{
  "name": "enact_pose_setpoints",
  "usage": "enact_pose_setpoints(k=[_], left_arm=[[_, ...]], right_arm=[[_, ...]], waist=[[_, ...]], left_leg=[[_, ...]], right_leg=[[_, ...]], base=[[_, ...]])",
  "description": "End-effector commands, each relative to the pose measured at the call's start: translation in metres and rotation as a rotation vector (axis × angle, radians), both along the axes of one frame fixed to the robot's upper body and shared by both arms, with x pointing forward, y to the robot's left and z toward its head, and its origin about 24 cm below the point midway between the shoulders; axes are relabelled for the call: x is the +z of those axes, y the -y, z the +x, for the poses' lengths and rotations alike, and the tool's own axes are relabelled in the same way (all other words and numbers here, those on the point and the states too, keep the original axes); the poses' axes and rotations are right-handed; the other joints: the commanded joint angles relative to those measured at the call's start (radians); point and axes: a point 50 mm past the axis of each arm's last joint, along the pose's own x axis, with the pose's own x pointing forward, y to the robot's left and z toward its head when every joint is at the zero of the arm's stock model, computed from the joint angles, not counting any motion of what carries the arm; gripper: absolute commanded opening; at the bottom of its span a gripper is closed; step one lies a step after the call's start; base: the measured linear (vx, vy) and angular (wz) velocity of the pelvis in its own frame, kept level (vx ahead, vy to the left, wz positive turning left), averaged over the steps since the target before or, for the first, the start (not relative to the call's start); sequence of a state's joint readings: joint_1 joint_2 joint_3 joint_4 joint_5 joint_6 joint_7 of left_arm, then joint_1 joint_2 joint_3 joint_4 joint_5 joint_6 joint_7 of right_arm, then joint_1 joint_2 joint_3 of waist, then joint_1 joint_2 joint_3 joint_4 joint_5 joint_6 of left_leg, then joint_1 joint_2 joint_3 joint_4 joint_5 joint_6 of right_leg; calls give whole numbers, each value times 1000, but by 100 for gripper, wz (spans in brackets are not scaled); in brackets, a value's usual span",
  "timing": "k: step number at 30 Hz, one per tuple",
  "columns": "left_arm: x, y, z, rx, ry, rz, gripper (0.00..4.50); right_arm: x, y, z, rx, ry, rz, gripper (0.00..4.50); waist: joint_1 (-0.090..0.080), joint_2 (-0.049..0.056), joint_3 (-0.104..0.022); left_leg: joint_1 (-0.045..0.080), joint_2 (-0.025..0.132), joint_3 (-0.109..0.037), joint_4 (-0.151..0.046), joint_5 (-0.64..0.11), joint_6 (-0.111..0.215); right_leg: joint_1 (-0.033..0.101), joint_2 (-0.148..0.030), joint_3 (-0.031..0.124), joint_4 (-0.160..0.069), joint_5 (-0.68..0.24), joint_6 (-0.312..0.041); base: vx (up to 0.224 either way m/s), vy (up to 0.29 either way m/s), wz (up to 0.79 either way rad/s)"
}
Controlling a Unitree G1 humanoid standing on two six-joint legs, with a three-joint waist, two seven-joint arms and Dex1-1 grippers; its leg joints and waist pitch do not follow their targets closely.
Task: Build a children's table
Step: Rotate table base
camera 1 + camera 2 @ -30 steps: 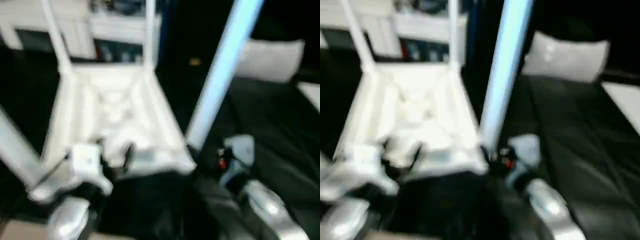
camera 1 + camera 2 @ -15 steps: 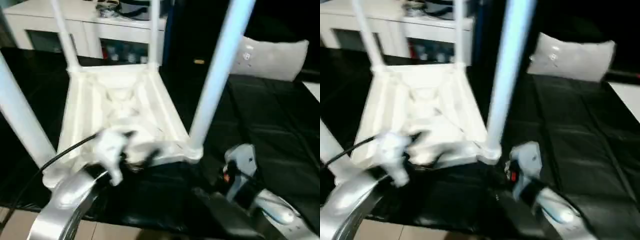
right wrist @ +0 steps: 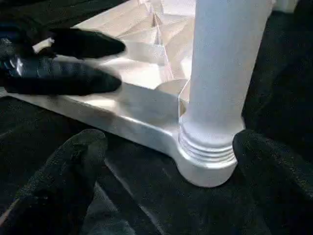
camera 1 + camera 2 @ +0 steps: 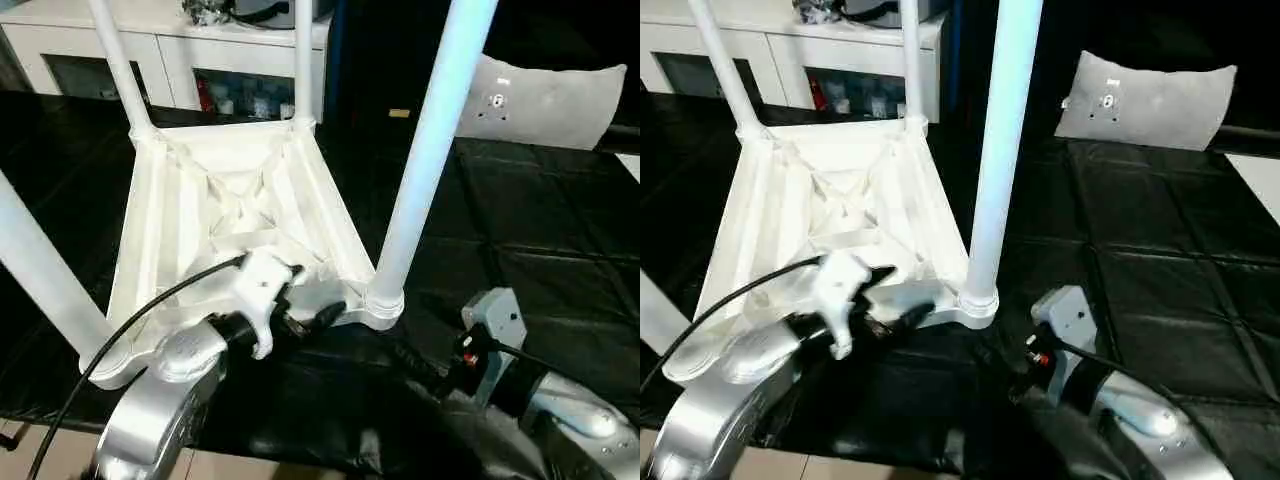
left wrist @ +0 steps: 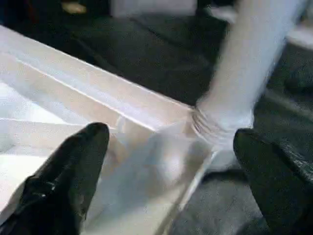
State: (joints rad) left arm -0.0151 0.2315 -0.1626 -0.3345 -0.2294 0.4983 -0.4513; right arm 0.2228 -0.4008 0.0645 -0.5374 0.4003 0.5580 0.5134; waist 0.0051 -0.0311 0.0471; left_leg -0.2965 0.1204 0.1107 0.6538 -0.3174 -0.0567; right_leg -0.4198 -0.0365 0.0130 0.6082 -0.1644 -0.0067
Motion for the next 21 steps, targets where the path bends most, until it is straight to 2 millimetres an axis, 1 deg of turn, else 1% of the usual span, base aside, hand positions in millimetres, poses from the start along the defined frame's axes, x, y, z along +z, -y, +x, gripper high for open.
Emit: enact_pose_setpoints(k=[1, 2, 3, 4, 5, 6, 7, 8, 9, 10, 11, 12, 13, 14, 15, 16, 17, 18, 19, 20, 21], left_arm=[[-1, -11, -2, 90, 17, 21, 447], [-1, -11, -3, 94, 33, 26, 447], [-2, -12, -5, 109, 35, 39, 447], [-2, -12, -5, 123, 35, 47, 447], [-2, -12, -5, 130, 45, 47, 447], [1, -13, 0, 179, 64, 52, 447], [1, -13, 0, 179, 64, 52, 447], [3, -13, 2, 208, 76, 47, 447], [5, -14, 4, 227, 76, 31, 447], [6, -14, 5, 220, 81, 41, 447], [7, -13, 5, 210, 84, 48, 447], [8, -12, 5, 191, 92, 58, 447], [9, -12, 6, 170, 94, 76, 447], [9, -11, 6, 146, 96, 82, 447], [10, -9, 6, 118, 92, 86, 447], [10, -8, 6, 103, 89, 86, 447], [11, -8, 6, 96, 87, 86, 447], [12, -5, 7, 75, 67, 74, 447], [12, -5, 7, 75, 67, 74, 447], [12, -3, 7, 65, 62, 69, 447], [13, 0, 7, 34, 54, 67, 447]], right_arm=[[5, -1, 0, -22, -5, 21, 450], [5, -1, 0, -21, -6, 23, 450], [5, -3, 0, -17, -4, 23, 450], [5, -4, -1, -14, -3, 23, 450], [5, -6, -1, -7, 2, 21, 450], [6, -9, 1, -12, 15, 29, 450], [6, -9, 1, -12, 15, 29, 450], [6, -10, 1, -17, 22, 31, 450], [7, -10, 2, -17, 26, 30, 450], [6, -10, 2, -18, 23, 25, 450], [6, -10, 2, -20, 20, 21, 450], [6, -9, 2, -22, 16, 13, 450], [5, -9, 2, -23, 19, 3, 450], [6, -8, 2, -21, 26, -3, 450], [6, -6, 3, -24, 38, -12, 450], [6, -5, 3, -27, 46, -18, 450], [6, -5, 4, -28, 50, -21, 450], [7, -1, 6, -34, 67, -38, 450], [7, -1, 6, -34, 67, -38, 450], [7, 1, 7, -36, 71, -42, 450], [7, 3, 8, -41, 74, -53, 450]], waist=[[34, -23, -43], [52, -26, -39], [68, -31, -39], [94, -27, -23], [88, -24, -19], [67, 7, -19], [44, 36, -26], [50, 45, -32], [47, 72, -45], [50, 75, -32], [38, 73, -38], [23, 72, -57], [18, 62, -67], [19, 32, -73], [32, 32, -79], [41, 8, -66], [40, 6, -54], [43, 14, -39], [42, 12, -33], [45, 14, -28], [43, 16, -18]], left_leg=[[-46, -7, 30, -10, -67, 50], [-36, -8, 25, 23, -83, 57], [-40, -13, 17, 52, -95, 58], [-55, -23, -26, 93, -90, 33], [-48, -25, -38, 66, -80, 17], [16, 4, -52, -60, -112, 14], [24, 132, -58, -140, -177, 46], [-2, 173, -44, -165, -180, 35], [-30, 179, -131, -164, -47, 31], [-45, 187, -105, -168, 47, 34], [-43, 183, -117, -161, 44, 47], [2, 155, -147, -126, 162, 100], [22, 134, -144, -97, 285, 143], [-10, 82, -110, -45, 477, 176], [-67, 46, -69, -40, 539, 137], [-78, 55, -49, -55, 388, 112], [-82, 59, -45, -74, 268, 104], [-73, 71, -38, -97, 38, 77], [-67, 76, -37, -103, -45, 70], [-56, 84, -35, -110, -138, 62], [-54, 91, -31, -118, -197, 55]], right_leg=[[85, -78, 173, -138, -577, -187], [78, -95, 221, -159, -639, -194], [88, -104, 268, -171, -689, -198], [74, -81, 338, -188, -736, -168], [64, -40, 329, -180, -716, -144], [2, 74, 238, -138, -576, -71], [-62, 81, 91, -2, -384, -23], [-47, 55, 43, 52, -291, -35], [-5, 1, -12, 79, -88, -53], [-12, -10, -39, 79, -87, -53], [5, -16, -49, 87, -105, -42], [-3, -34, -51, 63, -115, -31], [-8, -46, -43, 40, -74, -37], [37, -88, -15, -14, 75, -65], [99, -130, 2, -13, 258, -108], [99, -141, 12, -23, 327, -133], [106, -142, 7, -34, 255, -146], [105, -143, 3, -58, -16, -164], [103, -142, 6, -68, -151, -167], [94, -140, 11, -82, -335, -169], [84, -136, 13, -94, -449, -162]], base=[[20, -1, -25], [3, 11, -33], [-32, 72, -26], [-32, 72, -26], [-56, 117, -43], [-119, 152, -36], [-119, 152, -36], [-138, 166, -22], [-85, 140, 3], [-85, 140, 3], [-28, 99, 8], [0, 0, 0], [0, 0, 0], [-51, -7, -7], [-85, -43, 1], [-85, -43, 1], [-132, -57, 3], [-119, -64, -3], [-119, -64, -3], [-91, -79, 4], [-91, -70, 5]])
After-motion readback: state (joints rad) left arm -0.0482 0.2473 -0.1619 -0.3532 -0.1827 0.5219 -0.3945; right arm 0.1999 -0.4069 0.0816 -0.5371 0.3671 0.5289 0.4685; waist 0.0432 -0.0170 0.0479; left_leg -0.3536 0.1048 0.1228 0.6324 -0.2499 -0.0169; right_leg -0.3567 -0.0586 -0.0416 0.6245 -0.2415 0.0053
